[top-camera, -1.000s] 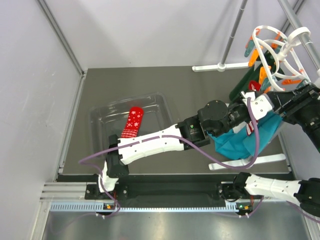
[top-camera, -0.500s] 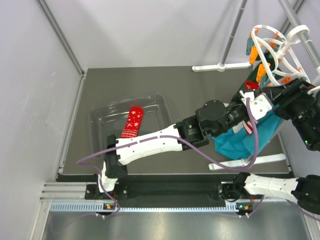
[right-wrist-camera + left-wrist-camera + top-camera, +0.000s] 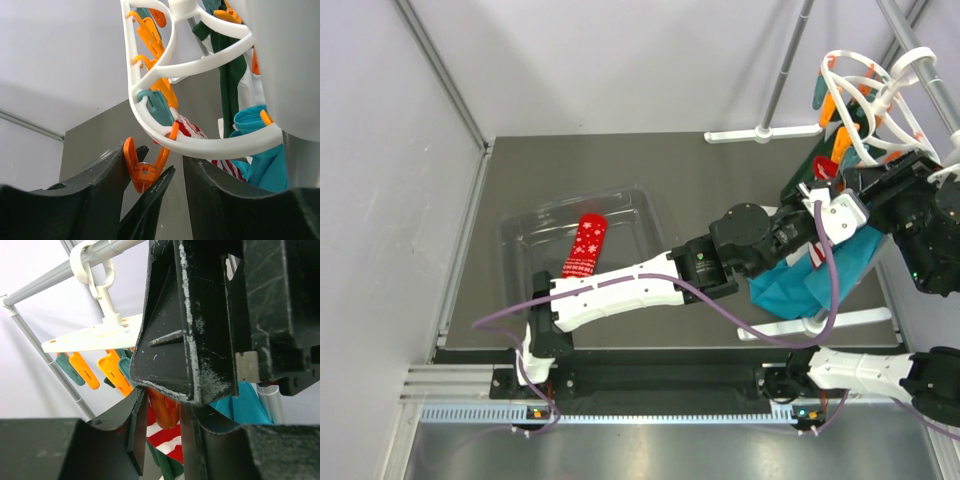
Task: Clip the socks to the hanger
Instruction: Open the clamp at the hanger, then pick up the sock from the bin, then clamp the sock onto the hanger.
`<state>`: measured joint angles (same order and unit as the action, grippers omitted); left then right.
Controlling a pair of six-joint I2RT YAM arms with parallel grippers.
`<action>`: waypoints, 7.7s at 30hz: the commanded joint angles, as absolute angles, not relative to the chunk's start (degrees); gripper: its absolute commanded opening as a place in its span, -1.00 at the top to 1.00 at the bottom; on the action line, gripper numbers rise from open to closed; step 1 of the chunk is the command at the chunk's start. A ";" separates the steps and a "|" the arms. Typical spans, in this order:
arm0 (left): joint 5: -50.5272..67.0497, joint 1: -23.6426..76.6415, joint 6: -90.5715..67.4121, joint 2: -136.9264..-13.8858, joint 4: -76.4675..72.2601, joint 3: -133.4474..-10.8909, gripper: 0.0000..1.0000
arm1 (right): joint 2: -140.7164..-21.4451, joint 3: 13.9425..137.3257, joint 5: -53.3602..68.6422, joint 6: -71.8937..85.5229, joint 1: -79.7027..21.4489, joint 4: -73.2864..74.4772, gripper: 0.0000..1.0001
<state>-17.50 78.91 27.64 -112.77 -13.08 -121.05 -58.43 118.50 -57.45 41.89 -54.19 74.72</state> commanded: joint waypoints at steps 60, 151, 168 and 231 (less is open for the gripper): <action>-22.58 21.80 -57.69 -68.20 41.11 -55.97 -0.53 | -47.64 99.23 -53.18 33.14 -53.79 61.26 1.00; -12.30 79.27 74.25 -82.52 -48.56 -58.80 1.00 | -50.62 100.90 -42.10 36.39 -53.79 61.08 1.00; -12.31 82.70 86.84 -93.95 -61.35 -64.25 1.00 | -50.36 99.93 -41.49 36.30 -53.79 61.08 1.00; -9.84 84.20 92.63 -95.80 -58.01 -68.65 1.00 | -49.48 97.65 -40.61 36.83 -53.79 61.44 1.00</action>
